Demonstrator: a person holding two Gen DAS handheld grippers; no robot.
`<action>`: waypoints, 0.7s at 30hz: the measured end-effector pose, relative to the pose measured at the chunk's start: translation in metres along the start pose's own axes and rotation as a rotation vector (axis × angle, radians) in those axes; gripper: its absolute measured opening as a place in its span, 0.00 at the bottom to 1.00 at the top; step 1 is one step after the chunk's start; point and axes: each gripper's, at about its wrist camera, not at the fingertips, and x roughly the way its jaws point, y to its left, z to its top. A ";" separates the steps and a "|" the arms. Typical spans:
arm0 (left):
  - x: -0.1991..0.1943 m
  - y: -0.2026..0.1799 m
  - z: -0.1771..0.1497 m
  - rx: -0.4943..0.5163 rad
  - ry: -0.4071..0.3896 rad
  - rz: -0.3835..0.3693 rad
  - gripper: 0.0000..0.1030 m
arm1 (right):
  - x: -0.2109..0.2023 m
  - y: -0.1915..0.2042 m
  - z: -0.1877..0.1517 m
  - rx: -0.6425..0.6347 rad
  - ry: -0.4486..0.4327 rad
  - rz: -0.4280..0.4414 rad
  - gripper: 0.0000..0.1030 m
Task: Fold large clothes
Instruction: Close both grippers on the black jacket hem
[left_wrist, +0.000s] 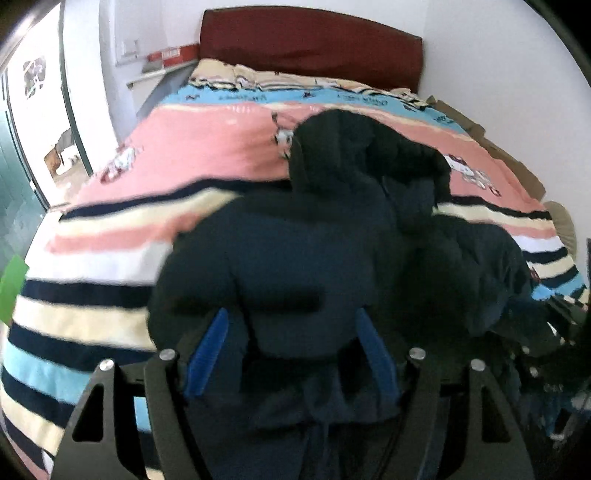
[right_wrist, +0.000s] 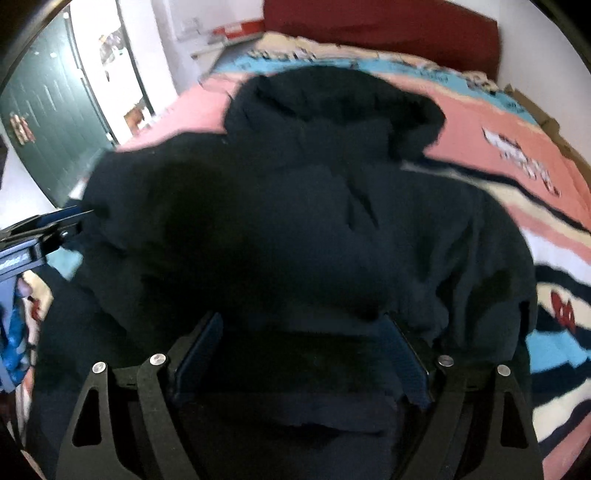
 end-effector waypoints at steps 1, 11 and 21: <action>0.003 0.001 0.005 0.001 0.002 0.009 0.69 | -0.002 0.007 0.007 -0.002 -0.014 0.014 0.84; 0.106 -0.006 0.011 0.081 0.142 0.130 0.71 | 0.052 0.015 0.039 -0.055 0.023 -0.027 0.84; 0.124 -0.012 -0.009 0.112 0.136 0.128 0.71 | 0.084 -0.001 0.017 -0.050 0.051 0.010 0.87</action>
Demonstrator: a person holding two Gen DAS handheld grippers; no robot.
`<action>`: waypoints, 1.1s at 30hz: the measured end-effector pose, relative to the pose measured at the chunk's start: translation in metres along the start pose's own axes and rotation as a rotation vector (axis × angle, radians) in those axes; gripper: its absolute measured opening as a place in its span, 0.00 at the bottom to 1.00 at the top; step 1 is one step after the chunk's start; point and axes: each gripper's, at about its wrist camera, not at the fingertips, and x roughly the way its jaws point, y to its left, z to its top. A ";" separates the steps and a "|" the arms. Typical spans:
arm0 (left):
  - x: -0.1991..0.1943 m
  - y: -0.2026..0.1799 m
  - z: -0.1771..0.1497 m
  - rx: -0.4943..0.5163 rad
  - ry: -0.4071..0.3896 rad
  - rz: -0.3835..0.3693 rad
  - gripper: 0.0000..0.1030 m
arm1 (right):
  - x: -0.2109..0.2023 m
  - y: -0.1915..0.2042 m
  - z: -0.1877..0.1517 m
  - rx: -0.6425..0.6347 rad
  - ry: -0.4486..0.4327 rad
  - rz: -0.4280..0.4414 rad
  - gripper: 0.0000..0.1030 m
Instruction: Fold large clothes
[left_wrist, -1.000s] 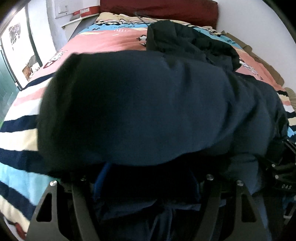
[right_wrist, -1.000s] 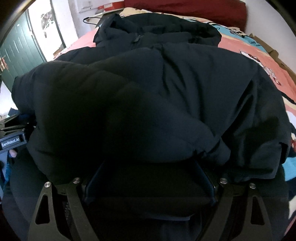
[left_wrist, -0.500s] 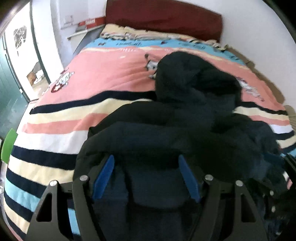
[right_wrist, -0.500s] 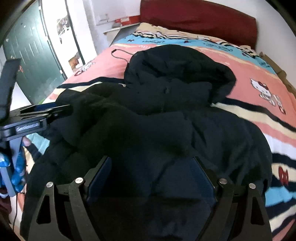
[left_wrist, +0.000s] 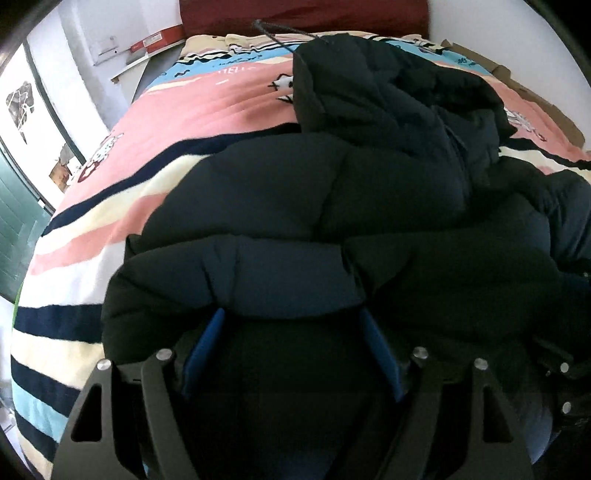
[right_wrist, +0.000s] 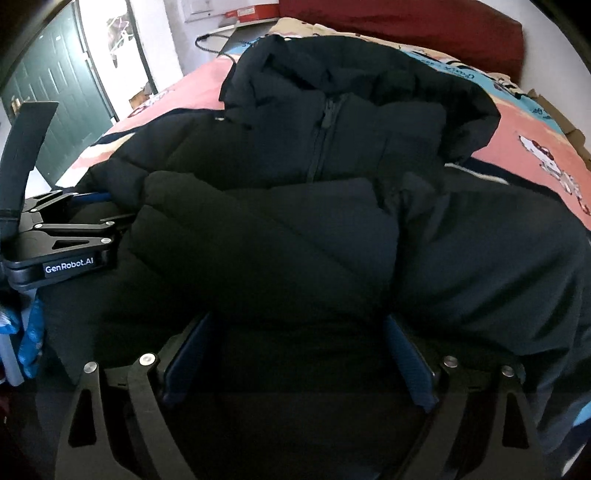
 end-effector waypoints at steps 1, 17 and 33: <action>0.002 -0.001 -0.001 0.002 -0.001 0.003 0.71 | 0.001 0.000 -0.001 0.000 -0.002 -0.001 0.87; -0.055 0.016 -0.015 -0.020 -0.050 -0.033 0.71 | -0.053 -0.015 -0.010 0.017 -0.038 0.042 0.87; -0.108 0.016 -0.028 -0.012 -0.001 0.004 0.71 | -0.102 -0.041 -0.048 0.081 -0.014 0.002 0.87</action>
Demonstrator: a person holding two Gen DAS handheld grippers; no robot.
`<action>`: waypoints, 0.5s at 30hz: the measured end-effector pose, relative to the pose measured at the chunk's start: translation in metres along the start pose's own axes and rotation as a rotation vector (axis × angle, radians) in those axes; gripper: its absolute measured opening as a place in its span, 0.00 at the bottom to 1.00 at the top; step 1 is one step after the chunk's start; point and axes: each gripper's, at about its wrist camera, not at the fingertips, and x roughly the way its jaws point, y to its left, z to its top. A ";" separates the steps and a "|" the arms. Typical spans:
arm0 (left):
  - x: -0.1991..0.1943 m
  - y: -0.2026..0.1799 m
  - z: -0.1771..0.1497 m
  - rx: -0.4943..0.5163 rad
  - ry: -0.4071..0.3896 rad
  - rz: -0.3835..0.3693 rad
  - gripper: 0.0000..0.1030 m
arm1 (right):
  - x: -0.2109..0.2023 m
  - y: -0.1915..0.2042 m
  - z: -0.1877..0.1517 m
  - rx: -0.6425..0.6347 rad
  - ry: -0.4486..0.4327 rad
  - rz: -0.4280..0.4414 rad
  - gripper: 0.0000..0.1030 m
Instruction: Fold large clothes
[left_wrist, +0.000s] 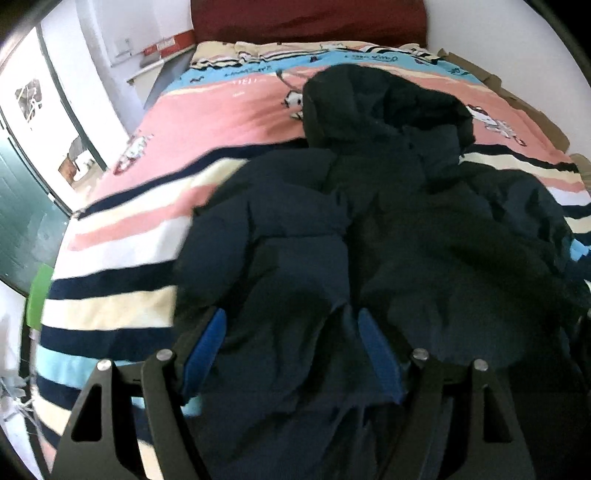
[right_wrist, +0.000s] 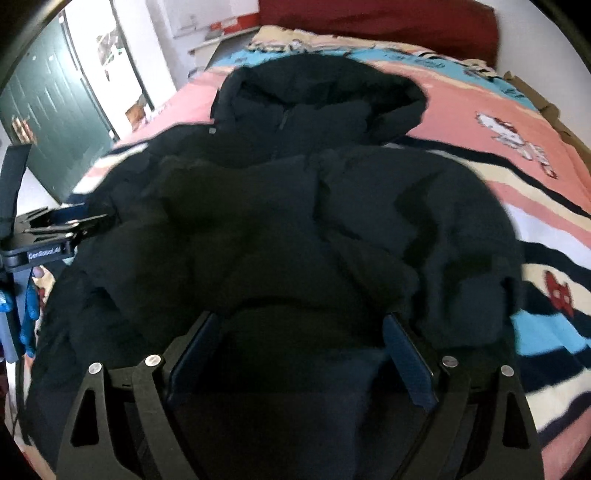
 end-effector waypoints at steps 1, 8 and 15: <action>-0.009 0.003 0.002 -0.008 0.000 0.004 0.71 | -0.008 -0.004 0.000 0.007 -0.013 -0.007 0.87; -0.055 0.017 0.040 -0.051 -0.072 -0.023 0.71 | -0.065 -0.038 0.015 0.045 -0.106 -0.062 0.87; -0.057 0.030 0.112 -0.123 -0.121 -0.115 0.71 | -0.082 -0.072 0.069 0.051 -0.166 -0.093 0.88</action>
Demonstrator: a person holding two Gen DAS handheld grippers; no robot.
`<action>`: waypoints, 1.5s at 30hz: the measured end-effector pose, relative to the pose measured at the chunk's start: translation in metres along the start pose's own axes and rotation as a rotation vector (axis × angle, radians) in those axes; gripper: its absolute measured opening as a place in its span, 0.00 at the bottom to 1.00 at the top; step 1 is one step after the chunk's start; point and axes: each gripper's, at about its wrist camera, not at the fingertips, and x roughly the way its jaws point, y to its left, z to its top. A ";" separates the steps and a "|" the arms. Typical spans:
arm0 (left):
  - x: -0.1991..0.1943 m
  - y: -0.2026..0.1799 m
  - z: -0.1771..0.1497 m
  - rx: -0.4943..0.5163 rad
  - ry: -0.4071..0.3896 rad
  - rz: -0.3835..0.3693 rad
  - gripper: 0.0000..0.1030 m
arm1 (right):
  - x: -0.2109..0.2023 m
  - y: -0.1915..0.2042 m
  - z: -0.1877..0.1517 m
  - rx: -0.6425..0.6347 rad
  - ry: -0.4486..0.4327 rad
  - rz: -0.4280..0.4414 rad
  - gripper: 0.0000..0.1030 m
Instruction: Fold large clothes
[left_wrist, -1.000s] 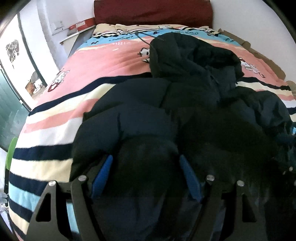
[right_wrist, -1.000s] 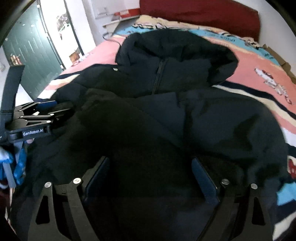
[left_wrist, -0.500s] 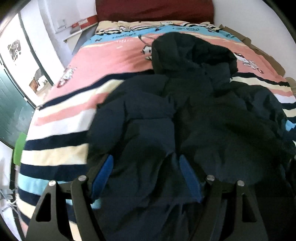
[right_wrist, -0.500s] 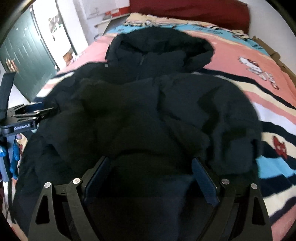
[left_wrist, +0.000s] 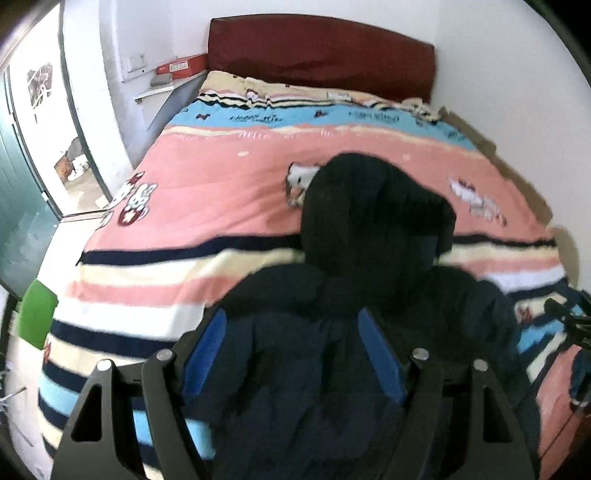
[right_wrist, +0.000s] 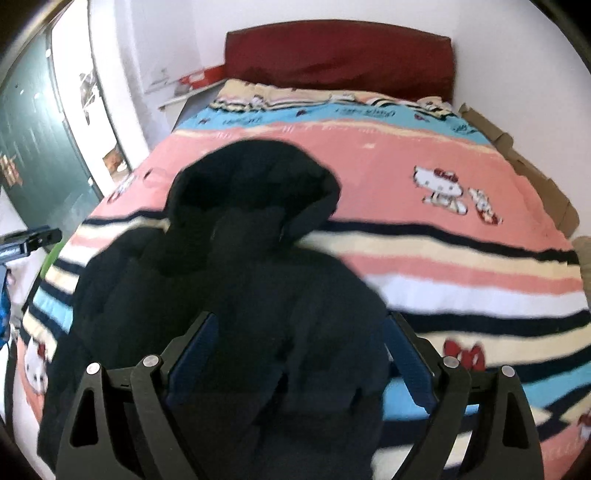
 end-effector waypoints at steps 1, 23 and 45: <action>0.007 0.000 0.011 -0.006 -0.004 -0.013 0.71 | 0.004 -0.006 0.012 0.009 -0.011 0.000 0.89; 0.215 -0.002 0.157 -0.067 0.084 -0.189 0.71 | 0.227 -0.057 0.205 0.139 -0.039 0.144 0.91; 0.298 -0.038 0.156 -0.110 0.207 -0.206 0.15 | 0.343 0.000 0.216 0.102 0.131 0.184 0.16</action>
